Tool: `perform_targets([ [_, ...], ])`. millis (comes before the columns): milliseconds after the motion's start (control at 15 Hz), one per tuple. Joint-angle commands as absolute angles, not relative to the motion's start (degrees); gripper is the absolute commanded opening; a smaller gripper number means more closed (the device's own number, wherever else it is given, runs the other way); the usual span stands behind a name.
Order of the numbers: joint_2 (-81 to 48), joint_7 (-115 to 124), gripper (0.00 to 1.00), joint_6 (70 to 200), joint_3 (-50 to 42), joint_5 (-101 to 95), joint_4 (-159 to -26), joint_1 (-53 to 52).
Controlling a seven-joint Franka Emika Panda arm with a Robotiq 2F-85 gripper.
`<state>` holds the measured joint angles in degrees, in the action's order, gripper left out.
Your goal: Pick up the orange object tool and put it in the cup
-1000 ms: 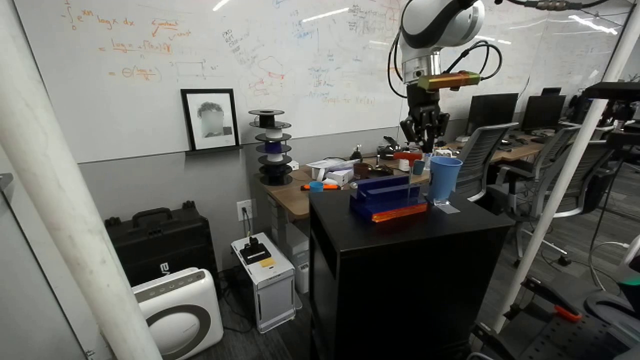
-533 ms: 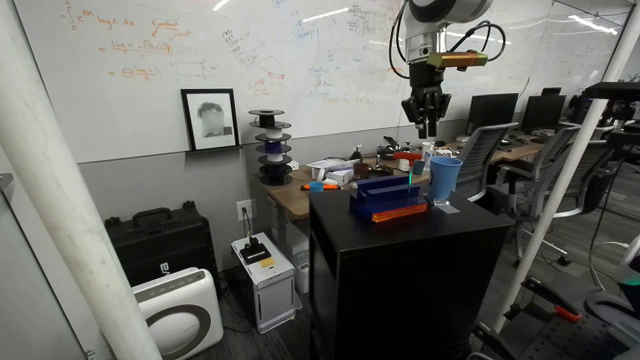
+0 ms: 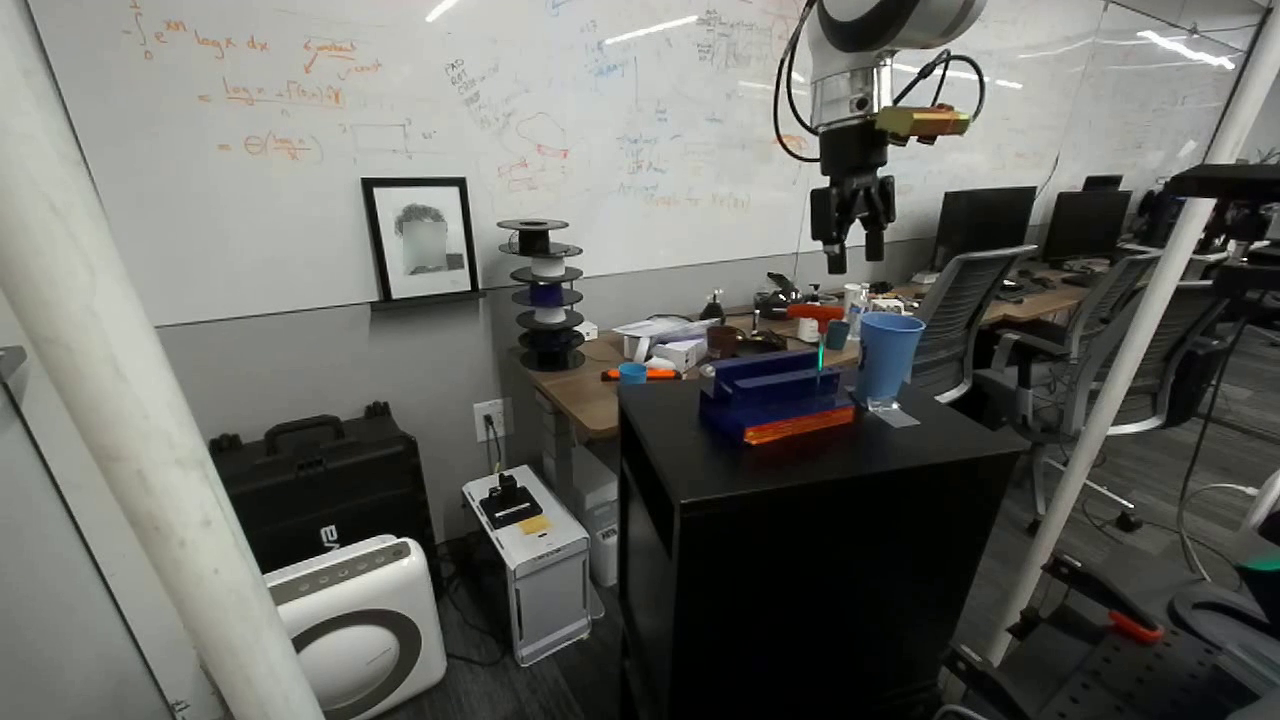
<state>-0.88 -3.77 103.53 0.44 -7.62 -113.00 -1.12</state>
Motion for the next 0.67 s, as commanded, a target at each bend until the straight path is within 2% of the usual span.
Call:
perform_targets([
  [0, -3.1, -8.6, 1.00, 105.6, 0.5, -8.3, -112.9, -0.9],
  [533, -8.3, -11.9, 1.00, 112.9, -0.4, -8.7, -113.4, 0.6],
  [600, -8.7, -12.5, 0.75, 113.3, -0.4, -8.5, -113.4, 0.7],
])
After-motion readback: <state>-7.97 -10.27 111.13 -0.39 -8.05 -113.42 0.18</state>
